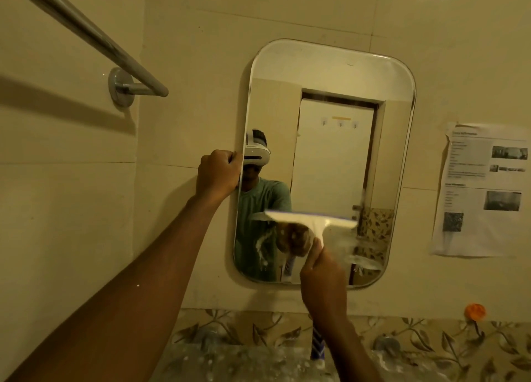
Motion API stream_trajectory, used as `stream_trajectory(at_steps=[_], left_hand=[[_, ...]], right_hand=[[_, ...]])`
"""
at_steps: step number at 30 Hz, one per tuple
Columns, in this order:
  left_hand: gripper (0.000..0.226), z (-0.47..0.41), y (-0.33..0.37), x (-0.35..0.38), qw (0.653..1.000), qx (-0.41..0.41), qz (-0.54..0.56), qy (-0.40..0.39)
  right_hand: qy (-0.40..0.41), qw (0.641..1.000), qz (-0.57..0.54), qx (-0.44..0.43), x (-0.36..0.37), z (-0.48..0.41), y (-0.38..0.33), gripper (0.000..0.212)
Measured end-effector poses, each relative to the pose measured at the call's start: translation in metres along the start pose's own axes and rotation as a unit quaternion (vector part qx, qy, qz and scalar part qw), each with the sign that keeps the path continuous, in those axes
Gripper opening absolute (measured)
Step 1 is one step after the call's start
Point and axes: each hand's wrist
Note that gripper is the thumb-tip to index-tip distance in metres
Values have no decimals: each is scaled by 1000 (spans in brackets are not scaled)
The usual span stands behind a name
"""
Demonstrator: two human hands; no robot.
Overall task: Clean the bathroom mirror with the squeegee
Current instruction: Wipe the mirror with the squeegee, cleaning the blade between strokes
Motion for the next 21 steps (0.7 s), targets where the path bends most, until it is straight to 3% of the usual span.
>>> stream_trajectory(at_steps=[3, 7, 11, 15, 18, 21], left_hand=[[41, 4, 3, 0, 1000, 5, 2, 7], [41, 4, 5, -1, 1000, 3, 0, 15], [41, 4, 5, 0, 1000, 10, 1, 19], [42, 4, 3, 2, 999, 16, -5, 33], [41, 7, 3, 3, 999, 20, -17, 38], [40, 8, 6, 2, 999, 19, -16, 41]], right_hand=[[-16, 1000, 8, 24, -6, 11, 7, 52], [35, 997, -44, -51, -30, -34, -27, 40], [59, 996, -8, -65, -38, -82, -46, 40], [40, 998, -10, -47, -20, -44, -9, 43], [15, 1000, 9, 12, -6, 4, 19, 46], [11, 1000, 5, 23, -7, 11, 14, 43]])
Point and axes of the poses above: each hand's wrist, its own z-axis away from the middle knuckle, its own x-axis out of the palm, y = z × x, and after that the axes turned 6 degrees about -z, right-handed
